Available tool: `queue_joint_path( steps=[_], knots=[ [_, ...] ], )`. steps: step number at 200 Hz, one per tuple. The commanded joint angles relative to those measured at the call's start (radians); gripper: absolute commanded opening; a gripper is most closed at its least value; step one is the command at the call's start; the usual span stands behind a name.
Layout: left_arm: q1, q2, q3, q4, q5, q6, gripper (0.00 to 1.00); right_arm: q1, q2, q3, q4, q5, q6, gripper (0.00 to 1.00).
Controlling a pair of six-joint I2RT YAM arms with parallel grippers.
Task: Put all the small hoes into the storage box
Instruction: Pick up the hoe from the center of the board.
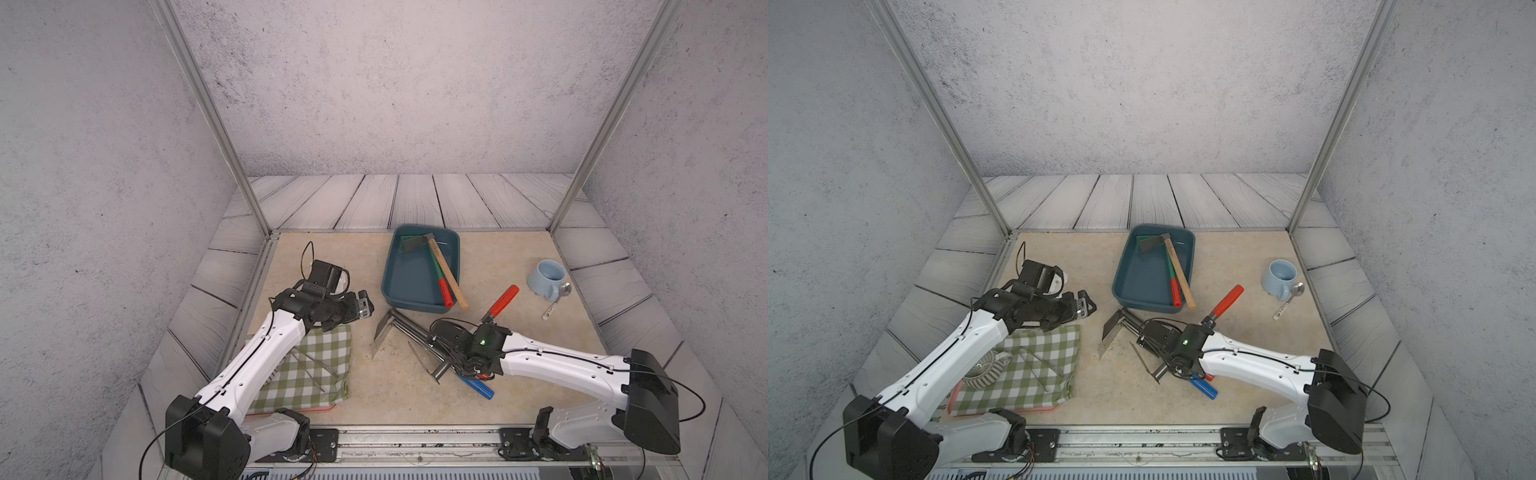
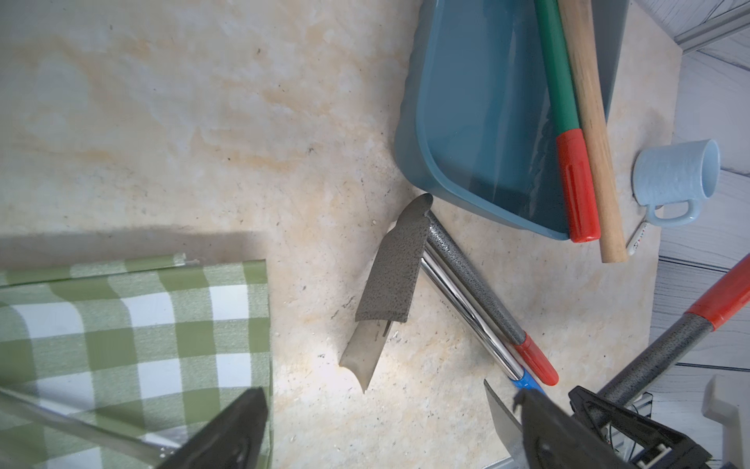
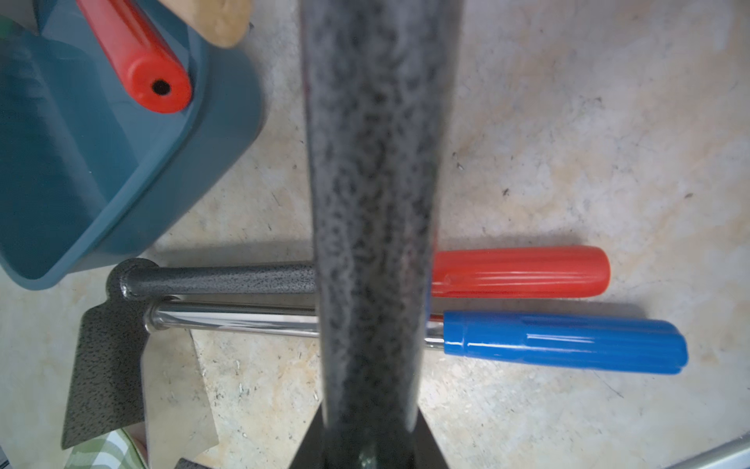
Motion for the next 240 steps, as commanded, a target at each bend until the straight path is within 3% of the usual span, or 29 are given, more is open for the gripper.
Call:
queue_joint_path(
  steps=[1, 43, 83, 106, 190, 213, 240],
  knots=[
    [0.005, -0.007, 0.021, 0.02, 0.058, -0.026, 0.99, -0.014, -0.011, 0.036, 0.043, 0.075, -0.053, 0.15],
    [0.005, -0.025, 0.02, 0.047, 0.112, -0.097, 0.99, -0.082, 0.018, 0.077, 0.132, 0.094, -0.176, 0.13],
    [0.005, -0.025, 0.033, 0.032, 0.079, -0.035, 0.99, -0.165, 0.037, 0.086, 0.249, 0.029, -0.338, 0.1],
    [0.005, -0.012, 0.038, 0.047, 0.132, -0.026, 0.93, -0.193, 0.063, 0.118, 0.26, 0.027, -0.457, 0.09],
    [0.005, 0.058, 0.081, 0.089, 0.293, -0.131, 0.94, -0.221, 0.021, 0.082, 0.438, 0.062, -0.805, 0.06],
    [0.005, 0.047, 0.091, 0.079, 0.271, -0.128, 0.94, -0.227, 0.029, 0.139, 0.362, 0.064, -0.778, 0.06],
    [0.005, 0.047, 0.08, 0.114, 0.285, -0.149, 0.95, -0.279, 0.035, 0.145, 0.385, -0.09, -0.736, 0.06]
  ],
)
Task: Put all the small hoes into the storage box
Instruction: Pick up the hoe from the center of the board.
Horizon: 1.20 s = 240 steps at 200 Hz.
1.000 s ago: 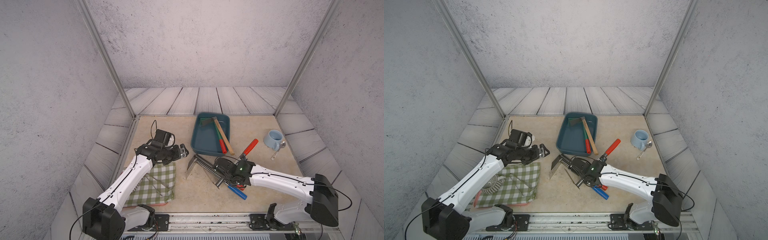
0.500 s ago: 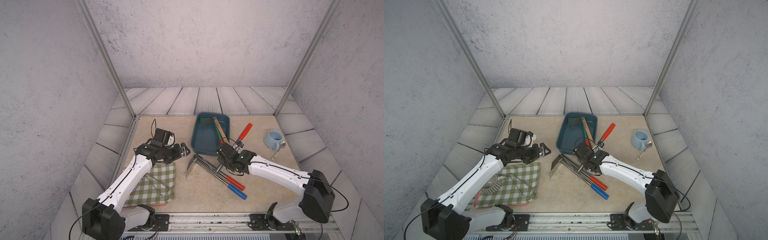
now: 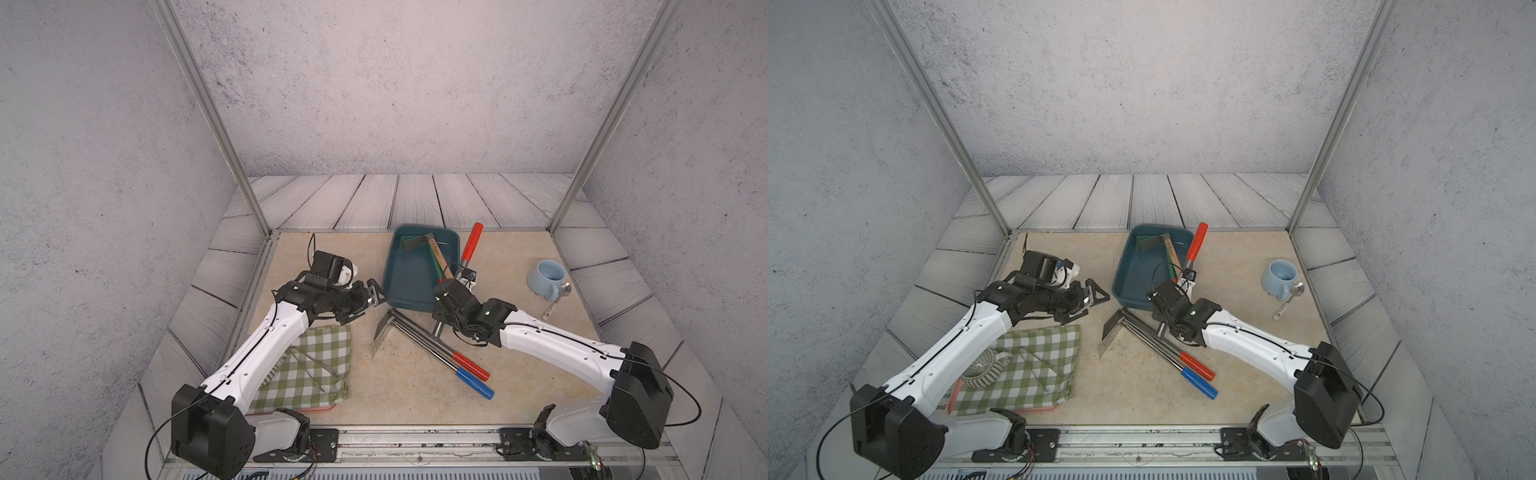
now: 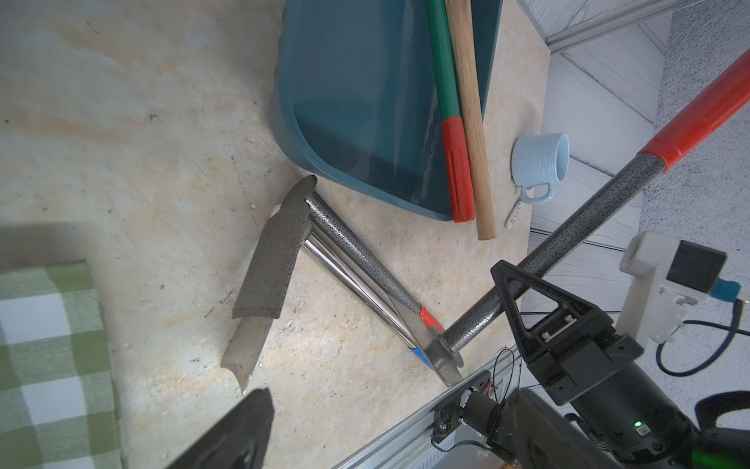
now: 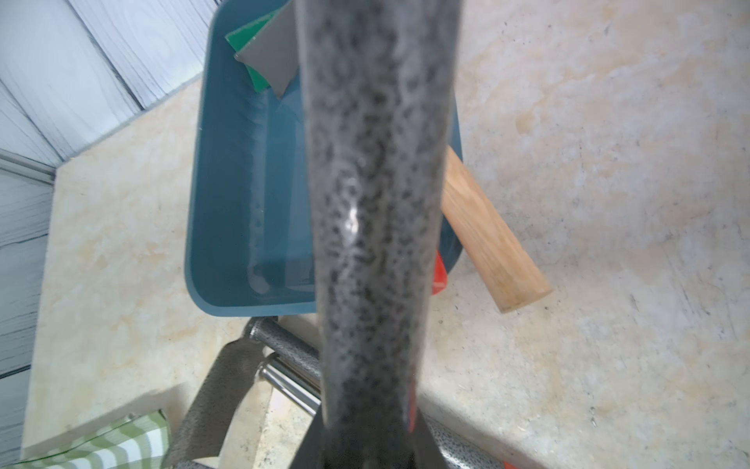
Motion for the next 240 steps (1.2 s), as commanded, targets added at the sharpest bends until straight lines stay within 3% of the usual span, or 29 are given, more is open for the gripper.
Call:
queue_joint_path(
  steps=[1, 62, 109, 146, 164, 200, 240],
  knots=[
    [0.005, -0.007, 0.015, 0.033, 0.031, -0.026, 0.95, -0.043, -0.026, 0.038, 0.035, -0.094, 0.006, 0.06],
    [0.001, 0.02, -0.03, 0.135, 0.103, -0.131, 0.95, -0.052, -0.008, 0.048, 0.074, -0.106, -0.078, 0.06],
    [-0.017, 0.008, 0.045, 0.043, -0.008, -0.015, 0.93, -0.065, -0.009, 0.059, 0.055, -0.194, -0.024, 0.06],
    [-0.014, 0.063, 0.235, -0.13, -0.168, 0.238, 0.94, -0.069, -0.001, 0.062, 0.046, -0.318, -0.176, 0.04],
    [-0.008, 0.128, 0.348, -0.186, -0.172, 0.319, 0.97, -0.071, -0.035, 0.019, 0.101, -0.392, -0.283, 0.04],
    [-0.005, 0.224, 0.472, -0.189, -0.124, 0.349, 0.98, -0.127, -0.043, 0.063, 0.014, -0.504, -0.477, 0.04],
    [-0.005, 0.294, 0.561, -0.134, -0.071, 0.279, 0.98, -0.13, -0.053, 0.114, -0.009, -0.494, -0.692, 0.03]
  ],
)
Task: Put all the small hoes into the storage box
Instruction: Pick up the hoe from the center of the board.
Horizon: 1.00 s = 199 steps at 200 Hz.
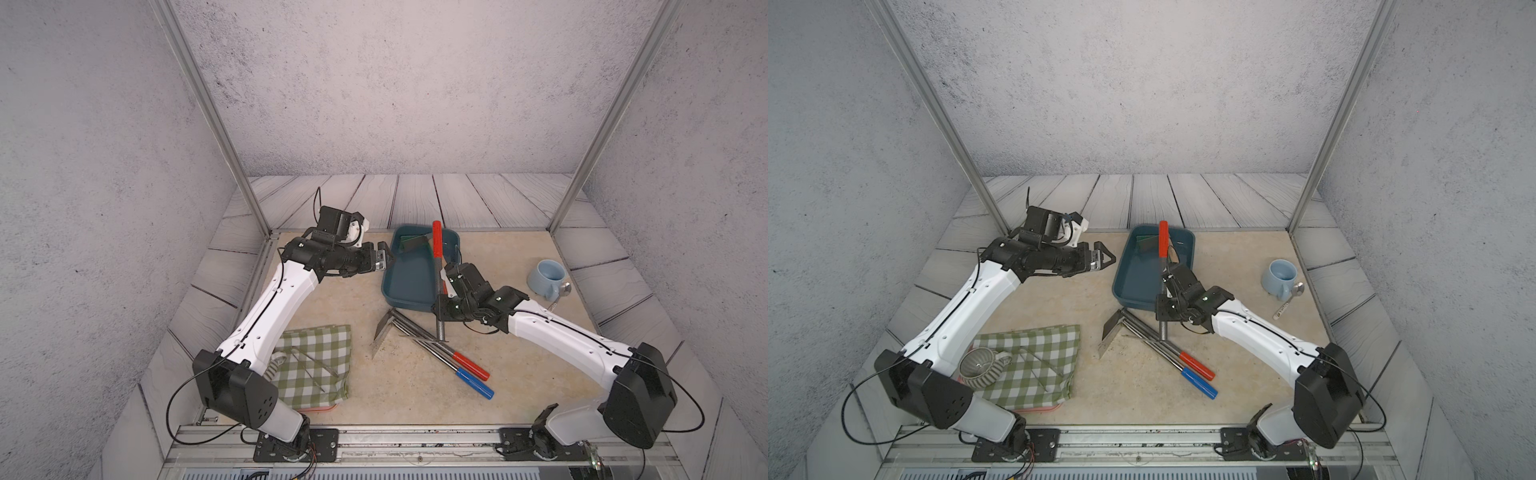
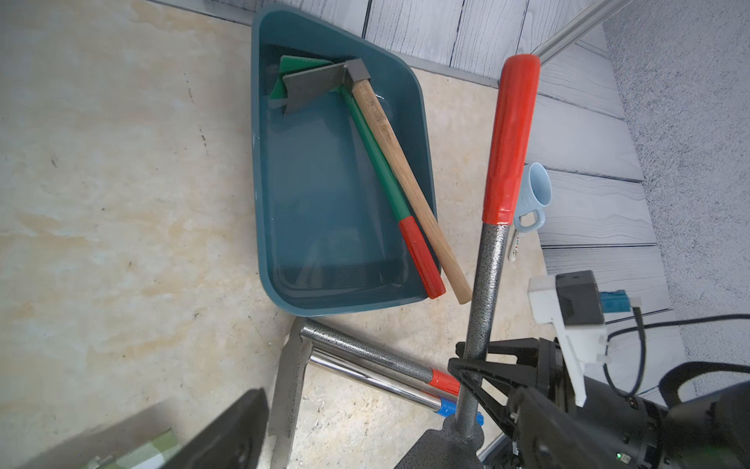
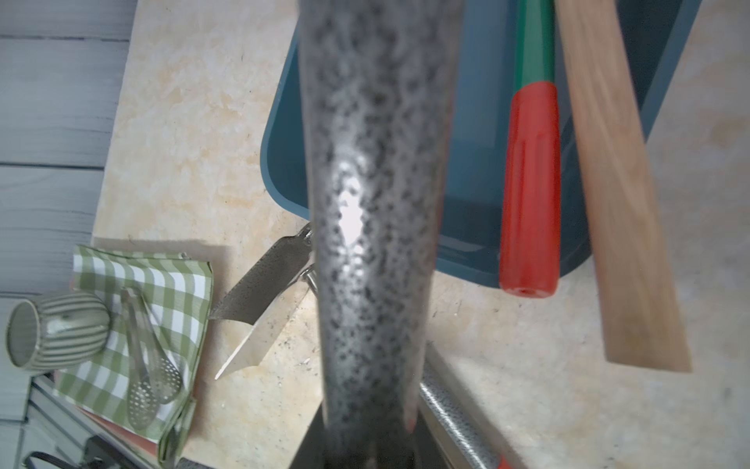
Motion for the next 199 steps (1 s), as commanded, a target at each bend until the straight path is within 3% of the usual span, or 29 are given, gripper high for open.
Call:
queue_joint_path(
  steps=[1, 45, 87, 139, 199],
  knots=[
    [0.005, 0.019, 0.046, 0.021, 0.032, -0.013, 0.98, 0.0, -0.046, 0.073, 0.018, -0.033, -0.198, 0.03],
    [0.006, 0.083, 0.087, 0.144, 0.03, -0.037, 0.99, -0.001, -0.004, 0.132, 0.063, -0.011, -0.315, 0.03],
    [0.006, 0.074, 0.032, 0.348, 0.035, -0.096, 0.99, -0.001, 0.045, 0.176, 0.103, 0.04, -0.405, 0.03],
    [0.008, 0.116, 0.026, 0.477, 0.072, -0.13, 0.99, -0.001, 0.085, 0.185, 0.165, -0.046, -0.477, 0.02],
    [0.008, 0.101, -0.087, 0.674, 0.049, -0.191, 0.96, -0.001, 0.053, 0.168, 0.227, -0.119, -0.502, 0.02]
  ],
)
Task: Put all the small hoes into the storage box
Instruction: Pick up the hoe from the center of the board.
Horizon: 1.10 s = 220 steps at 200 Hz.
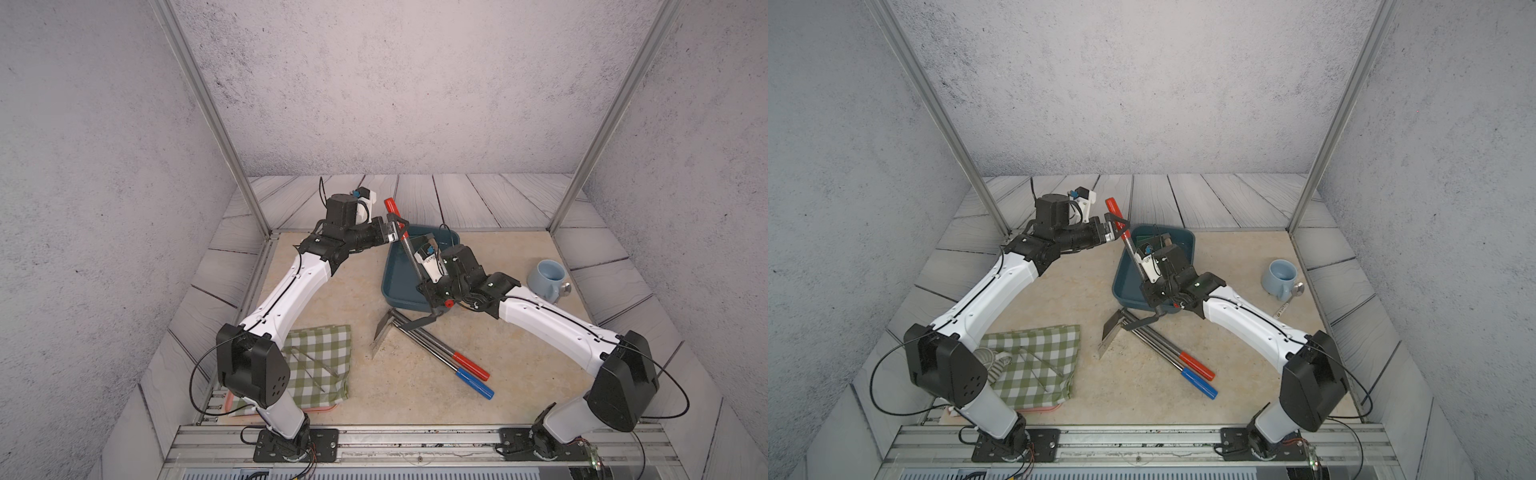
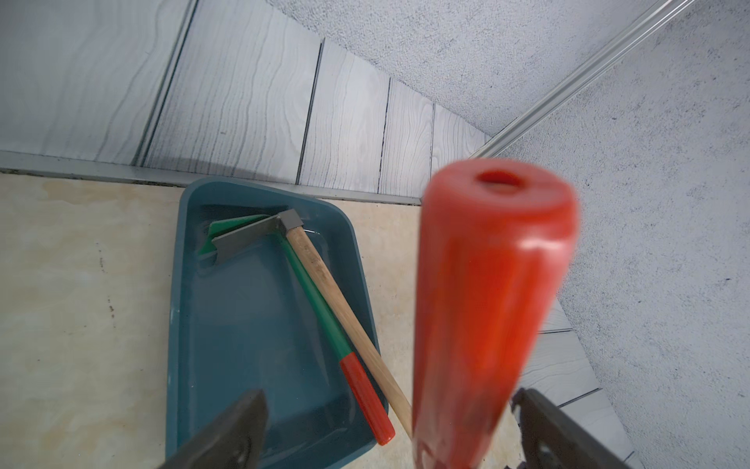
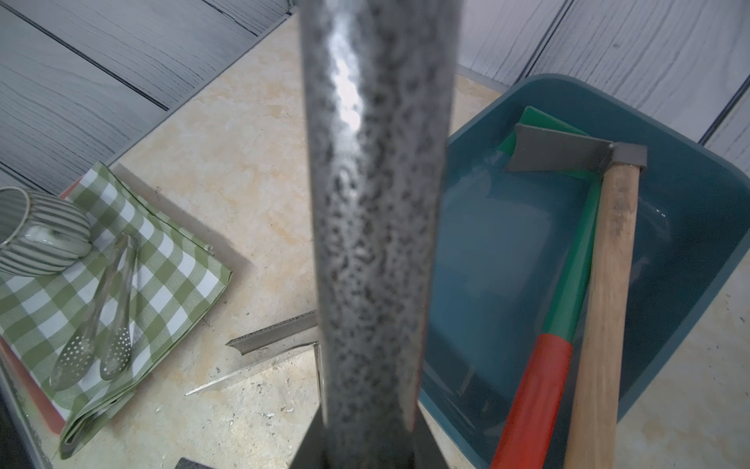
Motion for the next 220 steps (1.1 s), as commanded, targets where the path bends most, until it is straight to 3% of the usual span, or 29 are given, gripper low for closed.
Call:
queue_joint_path(
  steps=[1, 34, 103, 166, 220],
  knots=[
    [0.004, -0.004, -0.042, 0.131, -0.001, -0.042, 0.96, 0.001, -0.052, 0.013, 0.094, -0.071, -0.024, 0.02],
    [0.004, -0.021, -0.099, 0.226, -0.014, -0.069, 0.89, 0.0, -0.056, 0.017, 0.091, -0.103, -0.033, 0.02],
    [0.004, -0.067, -0.165, 0.294, -0.031, -0.091, 0.41, 0.0, -0.026, 0.029, 0.081, -0.091, -0.029, 0.01],
    [0.005, -0.112, -0.19, 0.278, -0.056, -0.08, 0.27, -0.01, -0.002, 0.038, 0.098, -0.098, -0.005, 0.0],
    [0.007, -0.104, -0.175, 0.281, -0.043, -0.082, 0.0, -0.019, -0.006, 0.031, 0.098, -0.096, -0.025, 0.0]
  ],
)
